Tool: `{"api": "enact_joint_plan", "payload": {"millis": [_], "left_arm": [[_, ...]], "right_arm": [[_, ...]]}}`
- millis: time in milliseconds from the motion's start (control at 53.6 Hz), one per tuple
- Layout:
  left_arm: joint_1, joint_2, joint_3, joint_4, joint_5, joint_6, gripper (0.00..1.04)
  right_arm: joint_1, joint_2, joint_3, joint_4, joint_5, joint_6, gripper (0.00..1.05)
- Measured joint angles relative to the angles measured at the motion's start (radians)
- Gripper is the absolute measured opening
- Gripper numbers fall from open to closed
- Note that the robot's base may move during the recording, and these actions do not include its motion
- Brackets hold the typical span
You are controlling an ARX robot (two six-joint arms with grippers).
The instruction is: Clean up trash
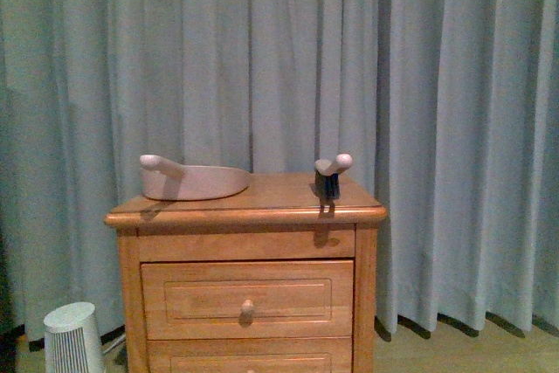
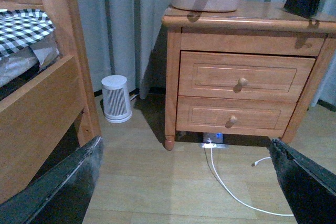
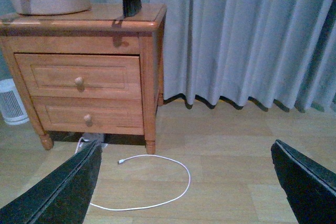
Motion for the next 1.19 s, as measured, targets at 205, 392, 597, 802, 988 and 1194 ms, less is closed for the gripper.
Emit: {"api": "enact_joint_plan", "payload": {"millis": [205, 392, 597, 802, 988, 1194], "left_arm": [[0.0, 0.0, 0.0, 0.0, 0.0, 0.0, 0.97], [0.0, 0.0, 0.0, 0.0, 0.0, 0.0, 0.97], [0.0, 0.0, 0.0, 0.0, 0.0, 0.0, 0.97], [0.0, 0.0, 0.0, 0.0, 0.0, 0.0, 0.97], [0.0, 0.0, 0.0, 0.0, 0.0, 0.0, 0.97], [0.0, 0.0, 0.0, 0.0, 0.0, 0.0, 0.97]], "right_arm": [[0.0, 0.0, 0.0, 0.0, 0.0, 0.0, 0.97], [0.0, 0.0, 0.0, 0.0, 0.0, 0.0, 0.97], [0.0, 0.0, 0.0, 0.0, 0.0, 0.0, 0.97], [0.0, 0.0, 0.0, 0.0, 0.0, 0.0, 0.97], [0.0, 0.0, 0.0, 0.0, 0.0, 0.0, 0.97], [0.0, 0.0, 0.0, 0.0, 0.0, 0.0, 0.97]]}}
